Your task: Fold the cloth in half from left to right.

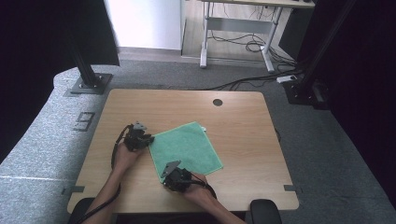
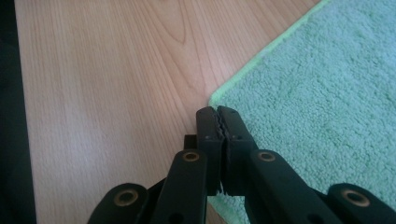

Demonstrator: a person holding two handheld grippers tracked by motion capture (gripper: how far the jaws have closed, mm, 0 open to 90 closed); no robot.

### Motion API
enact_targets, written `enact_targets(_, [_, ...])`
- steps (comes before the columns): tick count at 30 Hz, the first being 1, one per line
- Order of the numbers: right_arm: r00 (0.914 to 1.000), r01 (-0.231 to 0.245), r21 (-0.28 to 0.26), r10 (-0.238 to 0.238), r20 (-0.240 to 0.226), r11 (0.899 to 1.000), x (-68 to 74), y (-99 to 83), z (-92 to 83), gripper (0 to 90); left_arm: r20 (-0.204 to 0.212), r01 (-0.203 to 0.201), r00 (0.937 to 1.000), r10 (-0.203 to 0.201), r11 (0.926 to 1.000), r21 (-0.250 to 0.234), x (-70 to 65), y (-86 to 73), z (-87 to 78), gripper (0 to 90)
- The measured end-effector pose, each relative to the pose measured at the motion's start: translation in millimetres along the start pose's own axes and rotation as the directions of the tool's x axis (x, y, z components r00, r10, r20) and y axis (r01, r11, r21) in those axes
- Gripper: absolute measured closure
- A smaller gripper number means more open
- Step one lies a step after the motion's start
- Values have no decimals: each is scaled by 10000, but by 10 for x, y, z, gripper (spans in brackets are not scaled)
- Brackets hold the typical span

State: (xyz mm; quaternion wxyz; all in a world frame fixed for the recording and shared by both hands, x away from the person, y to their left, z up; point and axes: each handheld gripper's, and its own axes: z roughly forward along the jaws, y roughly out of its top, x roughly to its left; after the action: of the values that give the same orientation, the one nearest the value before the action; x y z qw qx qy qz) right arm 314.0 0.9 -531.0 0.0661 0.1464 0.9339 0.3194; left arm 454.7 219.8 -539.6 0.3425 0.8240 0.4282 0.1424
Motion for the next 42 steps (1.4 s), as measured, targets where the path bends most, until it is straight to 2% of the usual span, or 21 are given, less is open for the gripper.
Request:
enact_targets(2, [9997,-50,-54,49,-220,10000,14,35,26,872,-58,-16,10000,16,10000,41,14,2,-11,836])
enact_targets(3, [9996,6,-29,-7,-278,10000,33,64,44,872,-251,5,9997,-1,9999,153,38,2,-41,857])
enact_targets(9, [9985,430,-120,-433,-325,9990,100,159,60,873,-320,243,9992,-239,9996,129,93,3,-108,876])
enact_targets(12, [9989,362,-286,-370,-278,9989,88,164,-9,874,-381,189,9991,-190,9998,-31,76,41,-134,878])
enact_targets(21, [10000,-2,-1007,3,4,9949,-40,117,-316,874,-149,217,9996,-221,9993,-288,54,199,-165,879])
enact_targets(27, [9984,-364,-1162,410,378,9926,-162,6,-489,874,-19,-11,10000,11,9994,-357,-14,333,-76,879])
enact_targets(33, [9950,-651,-1264,739,666,9898,-262,-178,-587,874,249,-180,9995,190,9990,-400,-113,514,41,879])
enact_targets(42, [9853,-1256,-1362,1395,982,9827,-419,-431,-720,874,486,-353,9981,374,9984,-431,-294,782,208,879])
